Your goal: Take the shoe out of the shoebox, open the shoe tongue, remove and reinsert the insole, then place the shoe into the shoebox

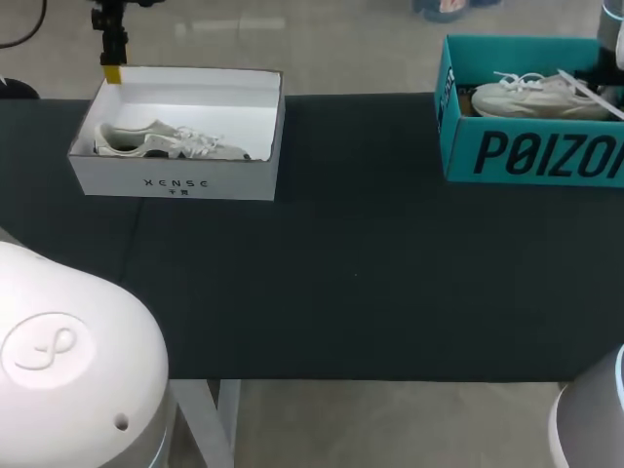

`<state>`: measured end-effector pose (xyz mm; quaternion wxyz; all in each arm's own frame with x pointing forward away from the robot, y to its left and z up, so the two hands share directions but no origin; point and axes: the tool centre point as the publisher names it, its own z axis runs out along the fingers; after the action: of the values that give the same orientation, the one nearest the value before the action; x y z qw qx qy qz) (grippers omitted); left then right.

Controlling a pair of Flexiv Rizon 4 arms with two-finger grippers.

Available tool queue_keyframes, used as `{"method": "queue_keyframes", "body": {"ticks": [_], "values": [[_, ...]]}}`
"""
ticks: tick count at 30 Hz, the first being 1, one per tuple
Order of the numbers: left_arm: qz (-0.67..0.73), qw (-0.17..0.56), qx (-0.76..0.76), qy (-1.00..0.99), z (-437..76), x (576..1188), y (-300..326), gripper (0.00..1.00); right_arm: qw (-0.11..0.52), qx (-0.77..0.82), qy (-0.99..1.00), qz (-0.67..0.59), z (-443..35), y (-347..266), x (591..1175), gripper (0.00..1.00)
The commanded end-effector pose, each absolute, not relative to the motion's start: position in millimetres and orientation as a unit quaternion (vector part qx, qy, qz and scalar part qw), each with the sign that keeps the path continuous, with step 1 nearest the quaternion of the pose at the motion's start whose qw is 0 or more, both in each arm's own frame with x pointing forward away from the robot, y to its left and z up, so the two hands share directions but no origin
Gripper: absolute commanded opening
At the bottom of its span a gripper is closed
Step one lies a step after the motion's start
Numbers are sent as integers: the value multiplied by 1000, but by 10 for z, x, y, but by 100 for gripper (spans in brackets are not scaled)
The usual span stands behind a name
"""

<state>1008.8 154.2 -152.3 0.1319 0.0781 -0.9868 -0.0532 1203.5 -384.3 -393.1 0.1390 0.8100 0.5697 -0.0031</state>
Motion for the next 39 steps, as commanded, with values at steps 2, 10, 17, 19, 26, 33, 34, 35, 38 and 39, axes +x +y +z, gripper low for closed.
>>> {"method": "queue_keyframes", "body": {"ticks": [2, 10, 17, 19, 26, 33, 34, 35, 38, 39], "values": [[-54, 132, 78, -987, -1519, 10084, 1545, 100, 49, 827, 553, -88, -3965, -3918, 12237, 0], [-54, 132, 78, -987, -1519, 10084, 1545, 100, 65, 839, 532, -96, -3791, -4015, 12174, 0], [-54, 132, 78, -987, -1519, 10084, 1545, 100, 71, 846, 522, -79, -3490, -3989, 12041, 0], [-54, 132, 78, -987, -1519, 10084, 1545, 100, 68, 847, 522, -72, -3373, -3938, 11967, 0], [-54, 132, 78, -987, -1519, 10084, 1545, 100, 57, 838, 540, -46, -2907, -3628, 11604, 0], [-54, 132, 78, -987, -1519, 10084, 1545, 100, 98, 838, 537, -5, -2379, -3408, 11208, 0], [-54, 132, 78, -987, -1519, 10084, 1545, 100, 112, 838, 534, 2, -2311, -3382, 11161, 0], [-54, 132, 78, -987, -1519, 10084, 1545, 100, 121, 837, 533, 7, -2232, -3353, 11107, 0], [-54, 132, 78, -987, -1519, 10084, 1545, 100, 155, 832, 532, 28, -2022, -3256, 10936, 0], [-54, 132, 78, -987, -1519, 10084, 1545, 100, 160, 829, 534, 35, -1955, -3208, 10870, 0]]}}
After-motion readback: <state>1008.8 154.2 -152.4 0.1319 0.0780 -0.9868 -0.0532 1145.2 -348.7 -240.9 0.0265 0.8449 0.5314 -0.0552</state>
